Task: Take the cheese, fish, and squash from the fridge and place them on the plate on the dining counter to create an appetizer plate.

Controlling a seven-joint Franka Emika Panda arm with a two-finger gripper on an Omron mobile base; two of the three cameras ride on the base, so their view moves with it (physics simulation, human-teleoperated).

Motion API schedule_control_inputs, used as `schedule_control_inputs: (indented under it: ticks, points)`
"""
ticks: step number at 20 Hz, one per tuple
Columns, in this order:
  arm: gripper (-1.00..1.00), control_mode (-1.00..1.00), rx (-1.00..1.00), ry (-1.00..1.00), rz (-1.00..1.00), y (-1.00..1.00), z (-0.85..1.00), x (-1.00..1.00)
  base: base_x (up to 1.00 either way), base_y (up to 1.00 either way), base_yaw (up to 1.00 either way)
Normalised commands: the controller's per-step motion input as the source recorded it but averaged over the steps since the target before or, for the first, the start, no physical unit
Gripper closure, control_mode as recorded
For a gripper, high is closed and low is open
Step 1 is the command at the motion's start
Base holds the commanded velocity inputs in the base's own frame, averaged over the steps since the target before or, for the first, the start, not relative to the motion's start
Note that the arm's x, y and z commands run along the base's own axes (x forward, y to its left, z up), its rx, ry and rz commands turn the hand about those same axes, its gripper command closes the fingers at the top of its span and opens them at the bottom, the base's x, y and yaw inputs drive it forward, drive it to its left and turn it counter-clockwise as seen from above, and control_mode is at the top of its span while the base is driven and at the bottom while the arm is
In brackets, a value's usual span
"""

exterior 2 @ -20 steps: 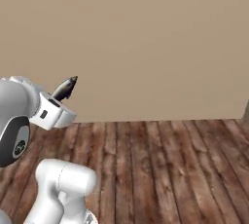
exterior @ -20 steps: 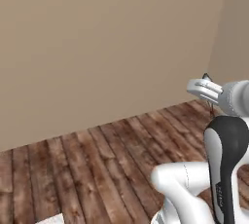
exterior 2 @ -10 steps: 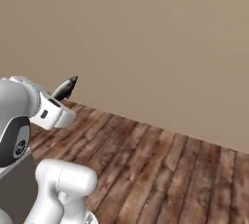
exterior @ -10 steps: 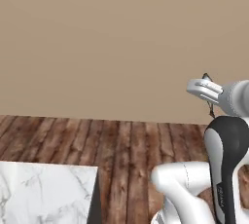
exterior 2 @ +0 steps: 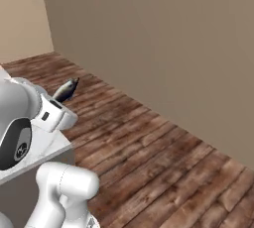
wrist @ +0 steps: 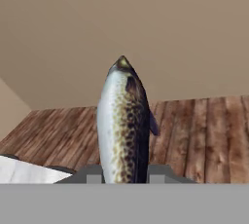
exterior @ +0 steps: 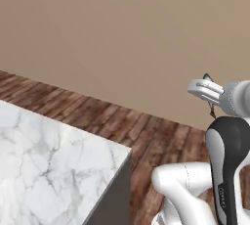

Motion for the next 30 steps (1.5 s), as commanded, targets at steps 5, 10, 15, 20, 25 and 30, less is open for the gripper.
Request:
schedule_control_inputs:
  ticks: [5,10,15,20,25,30]
  points:
    - [1.0,1.0,0.0,0.0,0.0,0.0,0.0,0.0,0.0,-0.2,0.62]
    - [1.0,1.0,0.0,0.0,0.0,0.0,0.0,0.0,0.0,-0.28,0.61]
    - [1.0,1.0,0.0,0.0,0.0,0.0,0.0,0.0,0.0,-0.83,0.54]
    - [1.0,1.0,0.0,0.0,0.0,0.0,0.0,0.0,0.0,-1.0,0.49]
    - [1.0,1.0,0.0,0.0,0.0,0.0,0.0,0.0,0.0,-1.0,0.45]
    - [1.0,1.0,0.0,0.0,0.0,0.0,0.0,0.0,0.26,-1.0,0.4]
